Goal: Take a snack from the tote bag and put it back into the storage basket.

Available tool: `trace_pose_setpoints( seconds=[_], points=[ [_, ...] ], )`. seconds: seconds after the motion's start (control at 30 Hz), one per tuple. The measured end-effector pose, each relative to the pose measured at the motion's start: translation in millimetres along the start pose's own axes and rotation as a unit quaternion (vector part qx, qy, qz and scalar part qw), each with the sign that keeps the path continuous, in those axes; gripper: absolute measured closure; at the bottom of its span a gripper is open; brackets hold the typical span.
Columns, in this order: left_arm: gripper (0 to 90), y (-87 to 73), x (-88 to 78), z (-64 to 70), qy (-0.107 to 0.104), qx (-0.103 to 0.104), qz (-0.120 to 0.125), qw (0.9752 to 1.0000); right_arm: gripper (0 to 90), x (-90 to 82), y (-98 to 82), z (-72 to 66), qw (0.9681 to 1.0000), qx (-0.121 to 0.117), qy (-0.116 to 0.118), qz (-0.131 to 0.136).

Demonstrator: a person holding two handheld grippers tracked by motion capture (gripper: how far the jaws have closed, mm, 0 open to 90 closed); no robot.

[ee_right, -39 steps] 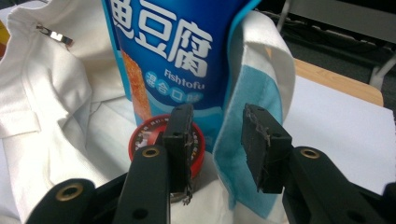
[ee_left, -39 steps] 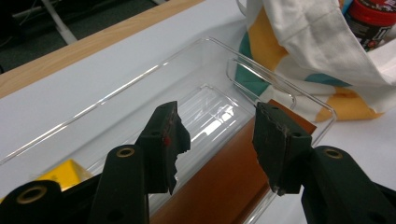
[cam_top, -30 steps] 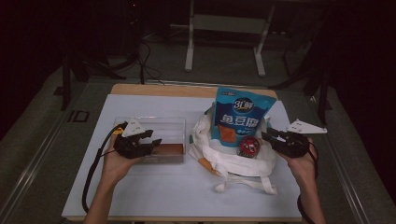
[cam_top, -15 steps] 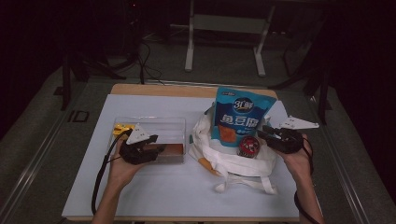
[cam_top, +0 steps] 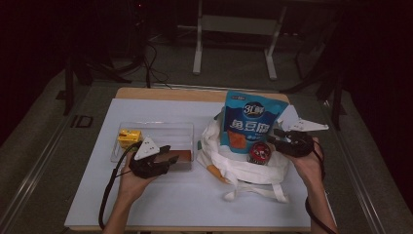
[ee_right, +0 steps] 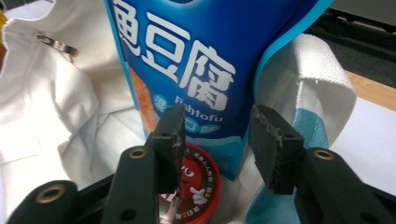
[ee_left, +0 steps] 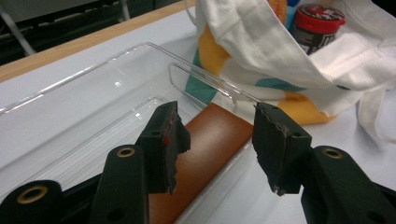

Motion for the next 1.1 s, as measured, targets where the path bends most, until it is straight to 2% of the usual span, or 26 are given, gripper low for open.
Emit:
trace_pose_setpoints(
  seconds=[0.27,0.43,0.53,0.67,0.73,0.83,0.93,1.1],
  points=[
    [51.3,-6.8,0.6,11.2,-0.014,0.012,0.003,0.9998,45.1,4.3,10.0,5.1,0.9999,0.009,-0.003,0.011],
    [50.9,-13.3,0.5,15.9,-0.021,0.014,0.01,0.9996,41.2,10.9,20.7,10.1,0.9995,0.016,0.018,0.021],
    [51.0,-17.4,1.1,16.2,-0.024,0.015,0.015,0.9995,40.9,16.2,26.1,11.6,0.999,0.021,0.032,0.023],
    [51.0,-23.7,1.8,18.4,-0.03,0.011,0.023,0.9992,40.9,21.9,30.1,12.9,0.9986,0.02,0.04,0.026],
    [51.0,-27.5,2.0,19.7,-0.033,0.013,0.023,0.9991,42.6,27.5,31.2,14.0,0.9973,0.028,0.061,0.032],
    [51.0,-31.2,2.3,21.5,-0.037,0.014,0.024,0.9989,43.8,32.0,30.9,12.9,0.9962,0.03,0.074,0.034],
    [50.7,-37.5,5.3,25.0,-0.033,0.023,0.011,0.9991,47.0,39.4,27.9,13.3,0.9952,0.037,0.084,0.034],
    [50.7,-45.7,9.7,25.7,-0.037,0.019,0.008,0.9991,48.5,47.9,24.2,15.1,0.9933,0.054,0.095,0.038]
  ],
)
Point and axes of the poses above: each handheld gripper's, and its own axes: x roughly forward along the jaws, y roughly out of its top, z roughly to its right, the point moved 2 cm from there along x, roughly forward along the jaws, and after that the axes turned 4 degrees about -x, right-handed, at the moved point
